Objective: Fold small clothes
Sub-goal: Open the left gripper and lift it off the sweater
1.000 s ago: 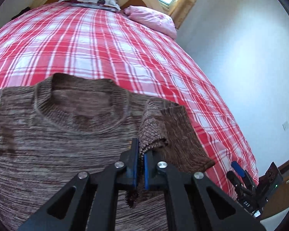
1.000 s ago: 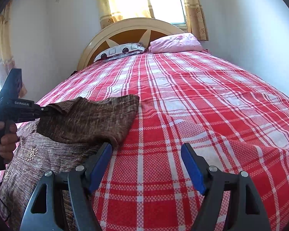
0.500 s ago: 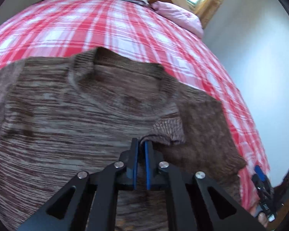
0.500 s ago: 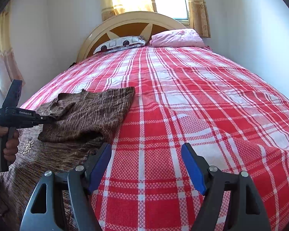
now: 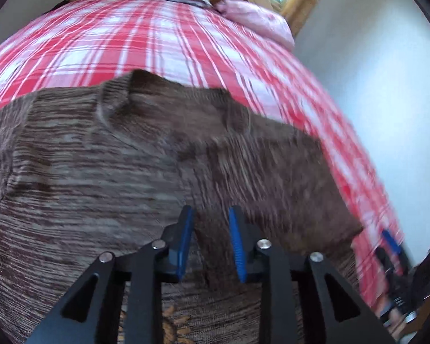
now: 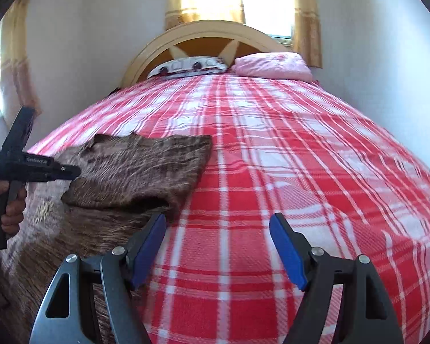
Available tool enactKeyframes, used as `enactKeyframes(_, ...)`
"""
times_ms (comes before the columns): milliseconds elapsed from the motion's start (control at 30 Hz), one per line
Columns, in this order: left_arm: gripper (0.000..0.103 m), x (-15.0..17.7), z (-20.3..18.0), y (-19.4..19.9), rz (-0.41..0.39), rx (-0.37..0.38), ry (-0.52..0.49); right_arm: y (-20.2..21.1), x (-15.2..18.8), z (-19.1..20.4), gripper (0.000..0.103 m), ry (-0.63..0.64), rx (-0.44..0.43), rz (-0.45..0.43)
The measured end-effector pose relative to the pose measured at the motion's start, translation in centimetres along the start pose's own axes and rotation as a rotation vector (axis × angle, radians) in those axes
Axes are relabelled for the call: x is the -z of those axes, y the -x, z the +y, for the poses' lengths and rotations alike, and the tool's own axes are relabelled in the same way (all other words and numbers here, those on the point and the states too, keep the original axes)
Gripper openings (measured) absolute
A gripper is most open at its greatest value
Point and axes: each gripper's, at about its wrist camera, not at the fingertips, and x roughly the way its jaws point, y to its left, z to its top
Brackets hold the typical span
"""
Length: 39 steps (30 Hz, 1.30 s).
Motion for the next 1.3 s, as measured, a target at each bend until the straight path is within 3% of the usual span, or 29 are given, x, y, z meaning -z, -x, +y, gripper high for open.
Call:
enactKeyframes(100,0.019,0.5,-1.0,-0.2,-0.016,-0.026,-0.083,-0.4,-0.9,1.5,0.075,0.057,-0.028,0.005)
enactKeyframes(133,0.008,0.6,-1.0,-0.1,-0.008,-0.008,-0.093,-0.5,-1.1,2.0,0.075,0.068,-0.029,-0.001)
enactKeyframes(433,0.008,0.9,-0.4,1.5,-0.045,-0.005,-0.121,-2.2,-3.6,4.5,0.075,0.087,-0.095,-0.027)
enactKeyframes(533,0.015,1.0,-0.7,0.9,-0.026,-0.038,-0.117,-3.6,-3.1,5.2,0.075,0.101,-0.148,0.029)
enactKeyframes(600,0.029,1.0,-0.7,1.0,-0.033,-0.076,-0.112,-5.0,-2.4,5.7,0.075,0.120,-0.195,0.128)
enactKeyframes(633,0.044,0.8,-0.8,1.1,-0.045,-0.101,-0.115,-5.4,-2.0,6.0,0.075,0.141,-0.182,0.162)
enactKeyframes(667,0.056,0.7,-0.8,1.5,-0.073,-0.128,-0.117,-5.2,-1.9,6.0,0.075,0.159,-0.169,0.160)
enactKeyframes(700,0.059,0.6,-0.9,1.9,-0.104,-0.142,-0.123,-4.9,-1.9,6.0,0.075,0.167,-0.165,0.152)
enactKeyframes(833,0.062,0.4,-1.0,1.1,-0.082,-0.215,-0.165,-3.1,-2.6,6.1,0.075,0.174,-0.195,0.040)
enactKeyframes(867,0.062,0.5,-0.9,0.7,-0.066,-0.226,-0.166,-3.3,-2.6,6.3,0.075,0.188,-0.191,0.046)
enactKeyframes(933,0.063,0.7,-0.6,-0.1,-0.032,-0.253,-0.167,-5.0,-2.0,6.7,0.075,0.203,-0.217,0.145)
enactKeyframes(1000,0.066,1.1,-0.2,0.2,-0.046,-0.260,-0.161,-6.2,-1.4,6.7,0.075,0.194,-0.245,0.231)
enactKeyframes(1133,0.068,1.9,0.1,0.6,-0.058,-0.250,-0.161,-5.1,-1.3,7.5,0.075,0.261,-0.224,0.232)
enactKeyframes(1233,0.071,2.4,0.2,0.9,-0.073,-0.250,-0.167,-4.1,-1.6,7.6,0.075,0.259,-0.210,0.133)
enactKeyframes(1300,0.073,2.5,0.4,1.0,-0.077,-0.243,-0.162,-5.3,-1.3,7.6,0.075,0.254,-0.219,0.191)
